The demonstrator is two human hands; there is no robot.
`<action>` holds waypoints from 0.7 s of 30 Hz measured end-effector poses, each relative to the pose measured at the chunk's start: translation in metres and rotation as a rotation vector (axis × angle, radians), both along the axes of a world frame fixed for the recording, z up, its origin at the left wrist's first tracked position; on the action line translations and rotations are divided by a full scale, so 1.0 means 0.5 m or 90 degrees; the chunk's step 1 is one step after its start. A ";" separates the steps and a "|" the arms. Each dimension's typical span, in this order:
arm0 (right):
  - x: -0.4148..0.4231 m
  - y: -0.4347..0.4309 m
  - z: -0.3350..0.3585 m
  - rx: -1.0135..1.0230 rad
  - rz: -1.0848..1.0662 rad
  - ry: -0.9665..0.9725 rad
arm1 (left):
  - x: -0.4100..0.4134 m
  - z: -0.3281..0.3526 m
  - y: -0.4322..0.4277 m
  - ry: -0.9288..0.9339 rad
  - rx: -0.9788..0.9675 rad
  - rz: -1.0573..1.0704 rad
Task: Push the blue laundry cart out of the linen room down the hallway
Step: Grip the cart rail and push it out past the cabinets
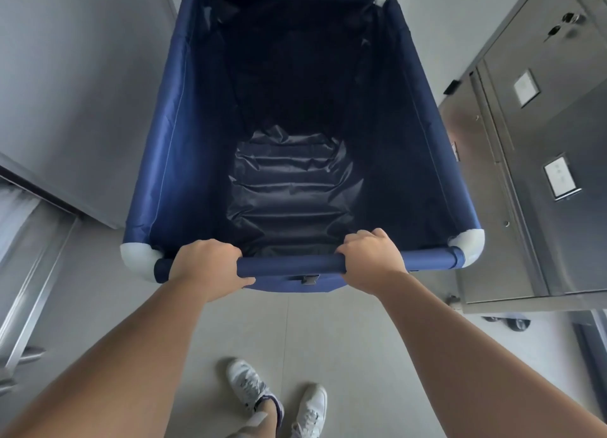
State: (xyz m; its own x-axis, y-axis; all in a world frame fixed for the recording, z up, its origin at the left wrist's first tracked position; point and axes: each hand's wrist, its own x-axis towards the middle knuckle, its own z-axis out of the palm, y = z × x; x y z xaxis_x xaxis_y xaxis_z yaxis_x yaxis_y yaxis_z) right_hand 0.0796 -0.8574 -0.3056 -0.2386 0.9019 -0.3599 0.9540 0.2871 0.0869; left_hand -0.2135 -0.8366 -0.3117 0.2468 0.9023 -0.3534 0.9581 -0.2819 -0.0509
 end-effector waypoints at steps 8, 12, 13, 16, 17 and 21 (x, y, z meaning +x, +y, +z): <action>0.017 0.099 0.010 -0.007 -0.085 -0.066 | 0.038 -0.003 0.095 -0.039 -0.010 0.016; 0.039 0.147 0.004 0.004 -0.110 -0.061 | 0.064 -0.008 0.139 -0.040 -0.007 0.023; 0.049 0.159 0.003 0.007 -0.111 -0.056 | 0.071 -0.009 0.149 -0.041 -0.004 0.024; 0.078 0.191 0.000 0.011 -0.097 -0.048 | 0.097 -0.011 0.172 -0.039 0.004 0.029; 0.089 0.202 -0.001 0.009 -0.091 -0.047 | 0.105 -0.012 0.177 -0.038 0.003 0.031; 0.126 0.246 -0.004 -0.010 -0.065 -0.036 | 0.141 -0.008 0.203 -0.028 -0.006 0.056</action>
State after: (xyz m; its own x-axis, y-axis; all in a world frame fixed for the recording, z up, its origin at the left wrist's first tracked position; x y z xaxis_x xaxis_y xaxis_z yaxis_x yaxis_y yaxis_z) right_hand 0.1427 -0.7345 -0.3075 -0.1246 0.9145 -0.3849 0.9721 0.1902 0.1372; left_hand -0.1429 -0.7353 -0.3158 0.1821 0.9182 -0.3518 0.9805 -0.1965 -0.0054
